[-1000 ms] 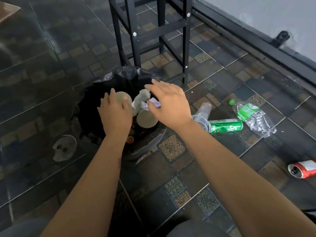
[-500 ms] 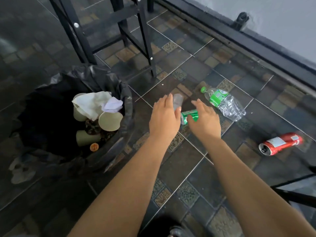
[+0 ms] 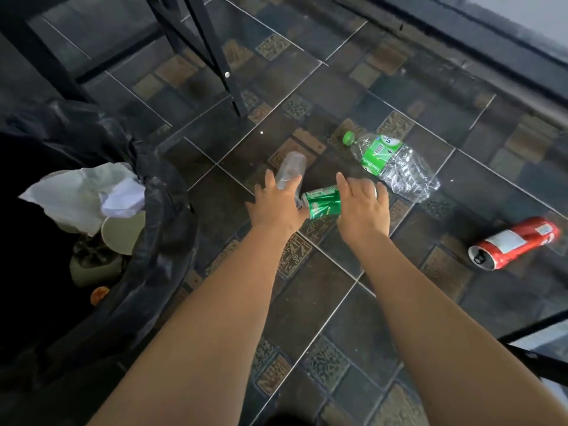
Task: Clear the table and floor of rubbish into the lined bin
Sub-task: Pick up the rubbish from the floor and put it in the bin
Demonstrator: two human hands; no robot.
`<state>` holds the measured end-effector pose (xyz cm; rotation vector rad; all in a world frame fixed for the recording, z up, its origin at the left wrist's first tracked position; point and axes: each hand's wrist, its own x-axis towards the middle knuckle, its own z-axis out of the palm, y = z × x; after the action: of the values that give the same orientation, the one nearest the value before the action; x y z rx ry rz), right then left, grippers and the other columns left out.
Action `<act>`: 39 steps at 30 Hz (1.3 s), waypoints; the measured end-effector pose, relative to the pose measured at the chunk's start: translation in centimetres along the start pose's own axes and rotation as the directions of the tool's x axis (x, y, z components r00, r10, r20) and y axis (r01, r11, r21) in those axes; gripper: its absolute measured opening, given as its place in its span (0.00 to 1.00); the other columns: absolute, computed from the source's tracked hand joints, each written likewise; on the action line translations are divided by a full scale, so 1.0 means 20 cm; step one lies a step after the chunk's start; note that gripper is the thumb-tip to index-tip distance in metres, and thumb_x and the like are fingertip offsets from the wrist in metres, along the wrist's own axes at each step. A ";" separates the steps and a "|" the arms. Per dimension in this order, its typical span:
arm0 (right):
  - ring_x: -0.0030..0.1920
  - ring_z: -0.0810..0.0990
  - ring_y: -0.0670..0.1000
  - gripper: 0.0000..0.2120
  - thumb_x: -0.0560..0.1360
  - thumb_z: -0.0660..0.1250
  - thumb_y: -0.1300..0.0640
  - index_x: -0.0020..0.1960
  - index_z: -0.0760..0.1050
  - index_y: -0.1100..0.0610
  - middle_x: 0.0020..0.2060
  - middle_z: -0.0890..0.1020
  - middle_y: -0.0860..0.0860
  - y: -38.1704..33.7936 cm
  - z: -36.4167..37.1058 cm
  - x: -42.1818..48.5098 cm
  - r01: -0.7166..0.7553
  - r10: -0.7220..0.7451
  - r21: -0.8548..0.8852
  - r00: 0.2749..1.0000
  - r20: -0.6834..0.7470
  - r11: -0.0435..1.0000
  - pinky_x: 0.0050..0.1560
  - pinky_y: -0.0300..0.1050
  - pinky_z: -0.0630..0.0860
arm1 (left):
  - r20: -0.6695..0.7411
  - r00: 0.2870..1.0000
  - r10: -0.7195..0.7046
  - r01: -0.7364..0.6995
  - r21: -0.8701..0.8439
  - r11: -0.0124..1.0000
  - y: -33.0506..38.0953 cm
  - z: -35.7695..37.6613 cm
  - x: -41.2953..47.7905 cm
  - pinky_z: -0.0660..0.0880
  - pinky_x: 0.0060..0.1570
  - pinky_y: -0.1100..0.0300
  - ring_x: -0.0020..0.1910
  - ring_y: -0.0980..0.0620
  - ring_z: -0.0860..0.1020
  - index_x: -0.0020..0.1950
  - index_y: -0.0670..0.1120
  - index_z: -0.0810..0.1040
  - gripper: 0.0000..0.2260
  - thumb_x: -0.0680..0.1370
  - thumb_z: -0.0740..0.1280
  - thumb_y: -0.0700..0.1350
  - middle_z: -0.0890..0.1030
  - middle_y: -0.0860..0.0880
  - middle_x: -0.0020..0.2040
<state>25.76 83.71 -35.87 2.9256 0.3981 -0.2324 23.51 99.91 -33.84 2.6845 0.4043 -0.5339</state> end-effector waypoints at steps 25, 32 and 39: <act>0.56 0.75 0.56 0.25 0.74 0.66 0.43 0.67 0.68 0.54 0.56 0.77 0.53 -0.21 -0.69 -0.17 -0.121 0.416 0.884 0.905 -0.089 0.451 0.50 0.47 0.70 | -0.573 0.818 -0.055 -0.315 -0.526 0.790 0.01 -0.67 -0.59 0.76 0.51 0.52 0.55 0.49 0.76 0.74 0.61 0.63 0.29 0.75 0.66 0.47 0.69 0.49 0.63; 0.64 0.72 0.51 0.31 0.74 0.68 0.46 0.74 0.63 0.50 0.66 0.74 0.51 -0.64 -1.10 -0.17 0.171 0.190 0.894 0.944 -0.269 0.414 0.59 0.45 0.68 | -0.656 0.676 -0.334 -0.181 -0.588 0.789 -0.39 -0.93 -0.80 0.72 0.43 0.58 0.49 0.53 0.77 0.74 0.65 0.61 0.28 0.76 0.64 0.49 0.69 0.52 0.63; 0.53 0.78 0.59 0.25 0.73 0.67 0.39 0.64 0.66 0.50 0.56 0.78 0.52 -1.06 -1.12 -0.26 0.377 -0.152 0.701 0.919 -0.364 0.605 0.49 0.52 0.73 | -0.440 0.710 -0.550 0.200 -0.623 0.756 -0.81 -0.84 -0.88 0.66 0.47 0.56 0.56 0.42 0.75 0.74 0.65 0.58 0.27 0.76 0.62 0.57 0.68 0.46 0.65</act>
<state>17.76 106.97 -16.45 3.7454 1.0196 -0.0247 7.51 117.62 -16.95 2.1285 1.1450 0.3482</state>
